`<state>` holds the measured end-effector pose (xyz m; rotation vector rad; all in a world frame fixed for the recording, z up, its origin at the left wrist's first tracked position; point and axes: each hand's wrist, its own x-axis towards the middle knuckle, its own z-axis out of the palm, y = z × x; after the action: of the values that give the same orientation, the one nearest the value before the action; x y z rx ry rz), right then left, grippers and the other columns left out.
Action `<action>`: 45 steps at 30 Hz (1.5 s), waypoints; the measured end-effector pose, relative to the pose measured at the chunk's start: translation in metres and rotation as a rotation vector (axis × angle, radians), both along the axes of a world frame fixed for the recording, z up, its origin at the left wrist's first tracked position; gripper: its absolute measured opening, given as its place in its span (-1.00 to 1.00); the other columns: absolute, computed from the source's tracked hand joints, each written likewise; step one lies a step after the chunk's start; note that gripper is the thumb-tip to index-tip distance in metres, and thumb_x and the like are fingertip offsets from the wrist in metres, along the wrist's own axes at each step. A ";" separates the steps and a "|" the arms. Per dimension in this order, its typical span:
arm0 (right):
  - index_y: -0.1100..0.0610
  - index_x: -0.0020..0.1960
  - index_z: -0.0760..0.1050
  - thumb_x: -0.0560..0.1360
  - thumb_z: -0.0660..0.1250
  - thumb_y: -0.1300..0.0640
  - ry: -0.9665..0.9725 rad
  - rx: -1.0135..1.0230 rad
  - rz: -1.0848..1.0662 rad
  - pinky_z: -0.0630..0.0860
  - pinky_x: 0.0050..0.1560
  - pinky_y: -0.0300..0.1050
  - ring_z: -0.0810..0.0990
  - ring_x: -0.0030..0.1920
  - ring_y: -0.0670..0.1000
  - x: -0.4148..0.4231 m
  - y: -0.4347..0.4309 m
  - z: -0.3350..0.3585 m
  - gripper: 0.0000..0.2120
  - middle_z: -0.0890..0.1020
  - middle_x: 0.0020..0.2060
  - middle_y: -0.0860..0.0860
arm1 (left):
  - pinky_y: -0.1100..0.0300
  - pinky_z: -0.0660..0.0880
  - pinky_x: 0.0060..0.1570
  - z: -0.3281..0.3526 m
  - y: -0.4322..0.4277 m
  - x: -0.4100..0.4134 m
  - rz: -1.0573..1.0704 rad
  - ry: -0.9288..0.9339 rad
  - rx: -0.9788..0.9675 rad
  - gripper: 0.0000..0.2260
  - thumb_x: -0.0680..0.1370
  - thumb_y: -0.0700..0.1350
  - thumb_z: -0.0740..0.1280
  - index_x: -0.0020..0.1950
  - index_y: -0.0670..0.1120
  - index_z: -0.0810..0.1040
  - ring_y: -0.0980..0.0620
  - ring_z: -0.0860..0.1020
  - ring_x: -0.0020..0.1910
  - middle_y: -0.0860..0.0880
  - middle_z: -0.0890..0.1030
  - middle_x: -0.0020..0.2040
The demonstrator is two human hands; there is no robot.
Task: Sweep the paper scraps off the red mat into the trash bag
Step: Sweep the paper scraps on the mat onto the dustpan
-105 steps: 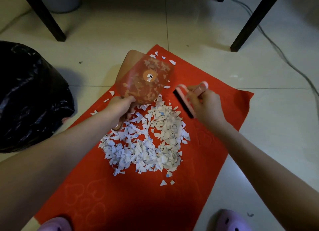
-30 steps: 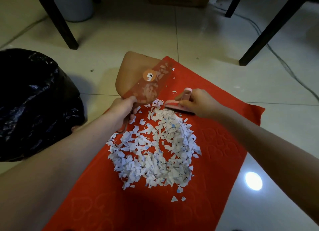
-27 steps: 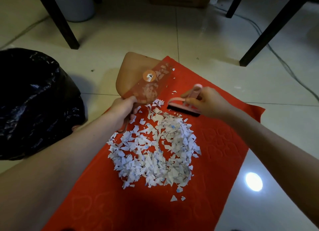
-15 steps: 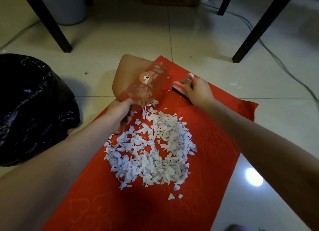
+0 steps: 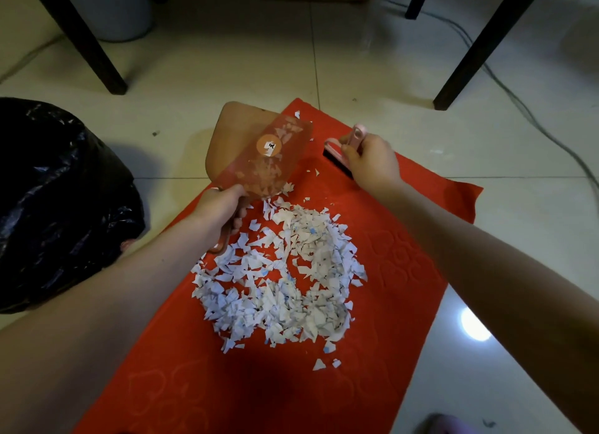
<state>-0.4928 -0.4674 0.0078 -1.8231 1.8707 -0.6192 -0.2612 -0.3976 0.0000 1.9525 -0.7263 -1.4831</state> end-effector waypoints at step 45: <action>0.11 0.12 0.59 0.57 0.23 0.19 -0.224 -0.020 0.032 0.58 -0.07 0.06 0.65 -0.11 0.15 -0.002 0.036 0.004 -0.79 0.68 -0.11 0.06 | 0.29 0.27 -0.51 -0.006 0.001 -0.001 -0.013 -0.003 0.019 -0.78 0.55 -0.08 0.24 -0.27 -0.13 0.45 0.03 0.29 -0.52 -0.06 0.40 -0.41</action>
<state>-0.4943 -0.4315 0.0114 -1.7142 1.6912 -0.7976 -0.2618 -0.3962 -0.0058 1.9675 -0.7301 -1.5002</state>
